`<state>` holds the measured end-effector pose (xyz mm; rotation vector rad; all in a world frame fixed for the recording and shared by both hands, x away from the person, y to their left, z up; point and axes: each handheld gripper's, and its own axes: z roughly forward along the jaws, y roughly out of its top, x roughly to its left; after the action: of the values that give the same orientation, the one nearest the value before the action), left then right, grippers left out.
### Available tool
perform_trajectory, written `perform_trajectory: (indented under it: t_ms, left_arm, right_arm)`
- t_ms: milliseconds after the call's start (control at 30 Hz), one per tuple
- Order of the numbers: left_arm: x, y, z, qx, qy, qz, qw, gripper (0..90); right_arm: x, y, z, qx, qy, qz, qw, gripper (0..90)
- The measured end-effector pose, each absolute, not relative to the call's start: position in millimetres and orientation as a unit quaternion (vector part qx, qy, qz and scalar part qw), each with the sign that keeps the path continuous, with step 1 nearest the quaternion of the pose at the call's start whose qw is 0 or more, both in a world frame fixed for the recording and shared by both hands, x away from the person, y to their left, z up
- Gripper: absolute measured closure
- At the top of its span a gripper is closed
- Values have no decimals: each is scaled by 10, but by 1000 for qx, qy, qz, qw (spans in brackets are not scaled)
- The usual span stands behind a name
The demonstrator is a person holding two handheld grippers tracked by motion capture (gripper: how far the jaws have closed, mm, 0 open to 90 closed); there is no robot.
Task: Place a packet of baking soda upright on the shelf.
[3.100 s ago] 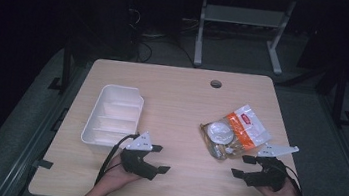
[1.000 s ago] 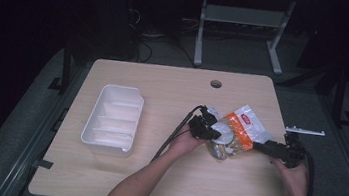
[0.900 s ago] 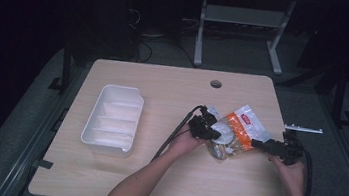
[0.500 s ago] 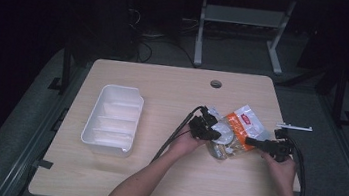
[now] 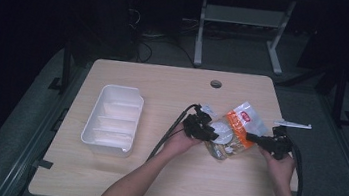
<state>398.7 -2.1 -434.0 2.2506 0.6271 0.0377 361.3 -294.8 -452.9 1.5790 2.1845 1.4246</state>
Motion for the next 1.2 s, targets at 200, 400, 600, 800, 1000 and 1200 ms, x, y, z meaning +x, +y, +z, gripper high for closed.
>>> perform_trajectory:
  t_ms: [200,400,600,800,1000,1200]
  left_arm:
    - [3876,207,-4291,878,243,34,412,488]
    - [3779,449,-4270,868,245,28,431,353]
    - [3710,639,-4259,849,254,22,463,308]
    - [3655,821,-4234,842,257,26,474,261]
    - [3614,877,-4189,836,237,6,495,251]
    - [3548,875,-4172,837,191,-32,512,543]
  right_arm:
    - [3537,-2751,-4185,455,755,463,95,894]
    - [3460,-2539,-3877,396,772,486,102,896]
    - [3318,-2257,-3667,326,808,478,111,897]
    - [3184,-2067,-3535,264,833,474,110,899]
    - [3072,-1957,-3440,193,848,485,85,898]
    - [3095,-1942,-3526,185,857,475,76,896]
